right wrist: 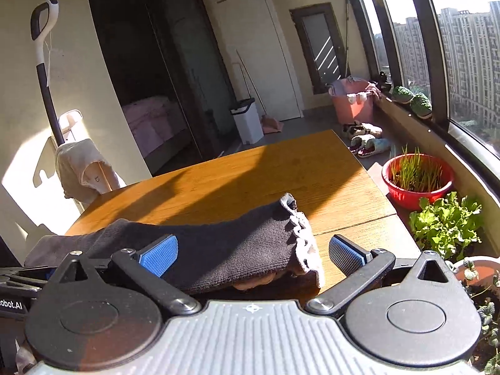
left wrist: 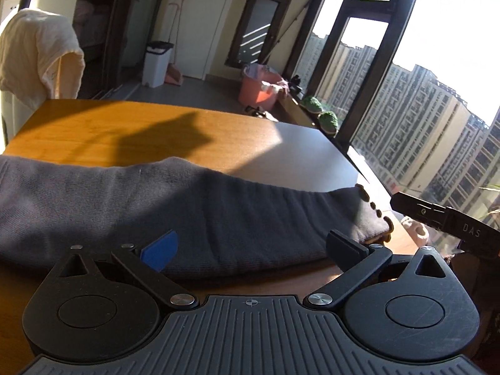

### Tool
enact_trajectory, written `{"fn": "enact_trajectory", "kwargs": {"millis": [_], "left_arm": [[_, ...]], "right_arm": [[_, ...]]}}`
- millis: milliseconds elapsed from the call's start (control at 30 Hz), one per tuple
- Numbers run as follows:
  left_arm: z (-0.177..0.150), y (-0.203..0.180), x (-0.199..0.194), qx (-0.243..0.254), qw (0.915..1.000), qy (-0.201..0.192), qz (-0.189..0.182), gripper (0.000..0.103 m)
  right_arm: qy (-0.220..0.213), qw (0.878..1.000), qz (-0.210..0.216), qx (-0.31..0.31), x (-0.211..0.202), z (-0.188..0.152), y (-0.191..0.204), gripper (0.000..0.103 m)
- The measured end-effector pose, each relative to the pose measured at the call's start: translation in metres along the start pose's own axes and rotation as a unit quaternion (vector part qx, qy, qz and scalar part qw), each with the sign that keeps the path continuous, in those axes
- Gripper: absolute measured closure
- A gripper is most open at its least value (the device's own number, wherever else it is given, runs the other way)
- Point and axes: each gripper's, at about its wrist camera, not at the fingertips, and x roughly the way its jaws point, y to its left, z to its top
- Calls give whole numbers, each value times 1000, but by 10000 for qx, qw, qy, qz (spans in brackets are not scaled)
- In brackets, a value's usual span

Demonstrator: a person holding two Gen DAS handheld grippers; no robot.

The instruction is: Fold clothes

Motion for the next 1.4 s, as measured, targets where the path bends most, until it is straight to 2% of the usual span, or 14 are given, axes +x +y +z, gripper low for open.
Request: {"fn": "enact_trajectory", "kwargs": {"millis": [67,167,267,400,700,1400], "left_arm": [[-5,-21,14,211,9998,41,-48,0],[-10,-36,31,281,9995,148,42,0],[-15,-41,37,344,9992,68,207,0],[-23,-45,39,672,9971,-44,353,0],[-27,-55,38,868,9950,-14,496,0],[-25,-54,41,874,9950,-18,484,0]], "right_arm": [[215,9994,21,259,5,0,-7,0],[223,9974,103,684,7,0,-22,0],[155,9966,152,799,5,-3,-26,0],[151,9970,103,751,5,-4,-24,0],[107,9961,175,853,4,-4,-26,0],[83,9957,207,903,3,-4,-29,0]]}}
